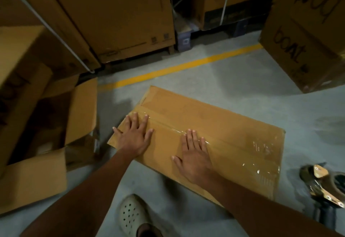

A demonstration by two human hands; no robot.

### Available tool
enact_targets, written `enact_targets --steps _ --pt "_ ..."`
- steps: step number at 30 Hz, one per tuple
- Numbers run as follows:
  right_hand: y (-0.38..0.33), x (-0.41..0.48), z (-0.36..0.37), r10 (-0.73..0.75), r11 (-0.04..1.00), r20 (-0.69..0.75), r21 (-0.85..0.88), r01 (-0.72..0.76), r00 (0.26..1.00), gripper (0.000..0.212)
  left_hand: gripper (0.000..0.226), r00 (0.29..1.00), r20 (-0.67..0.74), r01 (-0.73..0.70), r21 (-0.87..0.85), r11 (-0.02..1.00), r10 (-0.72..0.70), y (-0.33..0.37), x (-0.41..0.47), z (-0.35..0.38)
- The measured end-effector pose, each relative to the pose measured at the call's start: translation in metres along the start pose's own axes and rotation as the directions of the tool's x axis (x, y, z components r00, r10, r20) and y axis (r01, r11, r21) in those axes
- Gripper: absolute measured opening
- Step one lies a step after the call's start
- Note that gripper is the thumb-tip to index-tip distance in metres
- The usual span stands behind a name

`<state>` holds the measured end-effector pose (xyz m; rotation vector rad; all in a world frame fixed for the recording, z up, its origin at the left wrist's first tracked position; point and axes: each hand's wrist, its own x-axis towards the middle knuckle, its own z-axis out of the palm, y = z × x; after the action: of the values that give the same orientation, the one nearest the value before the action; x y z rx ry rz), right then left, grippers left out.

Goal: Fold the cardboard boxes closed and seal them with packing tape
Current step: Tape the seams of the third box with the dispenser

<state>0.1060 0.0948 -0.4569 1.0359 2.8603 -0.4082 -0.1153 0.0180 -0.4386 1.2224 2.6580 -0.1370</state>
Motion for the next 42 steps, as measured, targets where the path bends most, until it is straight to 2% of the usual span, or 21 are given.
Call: enact_targets --steps 3,5,9,13,17,19,22,23,25,27,29,33,38,40,42 --pt "0.008 0.000 -0.007 -0.054 0.998 0.061 -0.021 0.056 0.997 0.092 0.071 0.998 -0.024 0.058 -0.042 0.997 -0.060 0.002 -0.001 0.000" --pt "0.010 0.003 -0.015 -0.032 0.999 0.149 -0.021 0.035 0.988 0.095 0.075 0.998 -0.034 0.057 -0.024 0.998 -0.058 0.000 -0.002 -0.006" --pt "0.010 0.014 -0.033 0.107 0.992 0.278 0.032 -0.120 0.955 0.085 0.078 0.997 0.045 0.056 0.026 0.998 -0.057 0.001 -0.009 -0.021" --pt "0.015 0.013 -0.051 0.245 0.967 0.361 -0.022 -0.254 0.900 0.084 0.068 0.979 0.113 0.170 -0.006 0.985 -0.168 0.047 -0.048 -0.016" --pt "0.022 -0.016 -0.059 0.339 0.937 0.374 -0.055 -0.344 0.863 0.078 0.063 0.943 0.223 0.259 -0.030 0.965 -0.246 0.075 -0.080 -0.014" --pt "0.018 -0.039 -0.055 0.422 0.895 0.368 -0.025 -0.445 0.829 0.077 0.059 0.919 0.291 0.301 -0.087 0.950 -0.265 0.080 -0.091 -0.017" --pt "0.003 -0.081 -0.042 0.601 0.728 0.390 0.093 -0.679 0.698 0.081 0.057 0.899 0.319 0.350 -0.115 0.930 -0.299 0.094 -0.120 -0.023" --pt "0.001 -0.094 -0.040 0.613 0.704 0.391 0.125 -0.699 0.687 0.083 0.059 0.895 0.323 0.365 -0.138 0.921 -0.306 0.100 -0.132 -0.026" --pt "0.006 -0.111 -0.037 0.523 0.781 0.362 0.158 -0.604 0.772 0.082 0.066 0.868 0.321 0.445 -0.159 0.881 -0.380 0.099 -0.149 -0.018" --pt "0.023 -0.121 -0.038 0.350 0.886 0.314 0.195 -0.421 0.882 0.077 0.073 0.843 0.300 0.510 -0.187 0.840 -0.445 0.094 -0.157 -0.007" --pt "0.045 -0.124 -0.039 0.232 0.928 0.287 0.220 -0.300 0.929 0.073 0.070 0.879 0.316 0.434 -0.223 0.873 -0.357 0.095 -0.163 -0.005" --pt "0.092 -0.113 -0.047 0.206 0.959 0.311 0.126 -0.255 0.928 0.077 0.062 0.917 0.334 0.316 -0.280 0.906 -0.217 0.119 -0.174 -0.015" --pt "0.132 -0.110 -0.072 0.361 0.900 0.290 0.142 -0.413 0.886 0.073 0.056 0.943 0.330 0.168 -0.395 0.903 -0.031 0.172 -0.176 -0.017" --pt "0.152 -0.117 -0.072 0.318 0.910 0.277 0.180 -0.374 0.907 0.070 0.057 0.949 0.315 0.134 -0.432 0.892 0.010 0.191 -0.182 -0.015" --pt "0.175 -0.124 -0.067 0.211 0.928 0.256 0.252 -0.276 0.943 0.067 0.056 0.959 0.284 0.131 -0.438 0.889 -0.001 0.203 -0.187 -0.009"
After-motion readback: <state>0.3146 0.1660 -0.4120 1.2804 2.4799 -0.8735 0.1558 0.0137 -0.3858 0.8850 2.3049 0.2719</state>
